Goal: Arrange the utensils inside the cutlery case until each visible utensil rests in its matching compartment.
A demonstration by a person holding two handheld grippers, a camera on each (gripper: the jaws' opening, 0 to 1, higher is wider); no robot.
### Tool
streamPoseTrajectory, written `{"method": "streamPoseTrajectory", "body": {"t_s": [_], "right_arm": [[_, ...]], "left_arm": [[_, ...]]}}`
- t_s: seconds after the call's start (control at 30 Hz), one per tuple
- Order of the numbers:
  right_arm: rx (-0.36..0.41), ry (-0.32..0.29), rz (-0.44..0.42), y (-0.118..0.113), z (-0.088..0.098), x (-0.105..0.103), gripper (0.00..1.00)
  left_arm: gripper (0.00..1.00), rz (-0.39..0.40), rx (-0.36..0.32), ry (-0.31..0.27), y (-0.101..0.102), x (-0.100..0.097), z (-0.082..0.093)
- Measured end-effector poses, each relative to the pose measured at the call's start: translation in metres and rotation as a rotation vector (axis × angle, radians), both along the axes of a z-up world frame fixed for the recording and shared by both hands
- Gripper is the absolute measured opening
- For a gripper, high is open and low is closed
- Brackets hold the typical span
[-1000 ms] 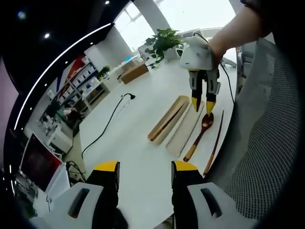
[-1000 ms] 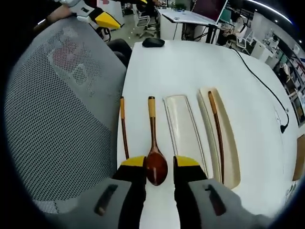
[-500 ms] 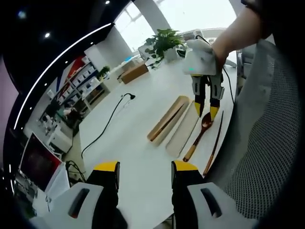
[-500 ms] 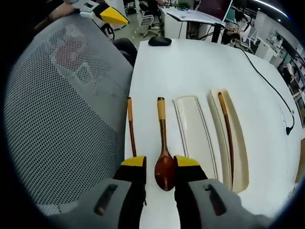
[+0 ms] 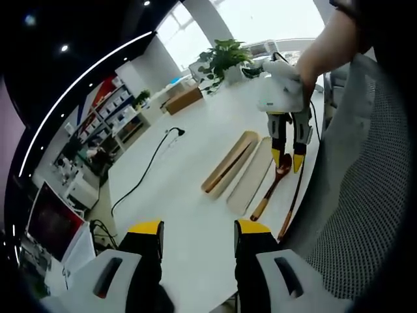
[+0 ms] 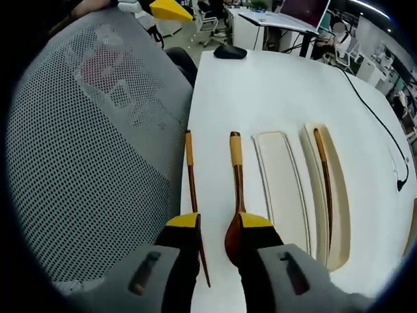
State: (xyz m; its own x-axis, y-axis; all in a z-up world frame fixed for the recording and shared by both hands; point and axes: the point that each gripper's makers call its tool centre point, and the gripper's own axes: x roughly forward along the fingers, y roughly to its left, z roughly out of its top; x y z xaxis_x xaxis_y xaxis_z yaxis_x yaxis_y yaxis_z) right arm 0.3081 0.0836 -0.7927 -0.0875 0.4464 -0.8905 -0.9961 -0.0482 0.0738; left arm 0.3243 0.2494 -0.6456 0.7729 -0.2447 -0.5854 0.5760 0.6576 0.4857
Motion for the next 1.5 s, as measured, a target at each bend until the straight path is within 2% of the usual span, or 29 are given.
{"method": "streamPoseTrajectory", "body": {"t_s": [0.17, 0.5, 1.0, 1.37, 1.5], "right_arm": [[-0.027, 0.015, 0.044, -0.001, -0.007, -0.009, 0.19], [-0.043, 0.03, 0.061, -0.001, -0.013, -0.018, 0.18], [-0.095, 0.012, 0.115, 0.0, -0.027, -0.027, 0.18], [-0.093, 0.003, 0.127, 0.004, -0.029, -0.028, 0.17], [-0.097, -0.017, 0.139, 0.006, -0.032, -0.026, 0.17]], "left_arm": [[0.44, 0.002, 0.001, 0.001, 0.0, 0.0, 0.0], [0.44, -0.003, 0.003, 0.003, -0.001, -0.001, -0.001], [0.44, -0.003, 0.007, 0.004, 0.0, -0.001, -0.001], [0.44, -0.002, 0.006, 0.008, 0.0, -0.001, -0.001], [0.44, 0.0, 0.007, 0.01, 0.0, -0.001, -0.002]]}}
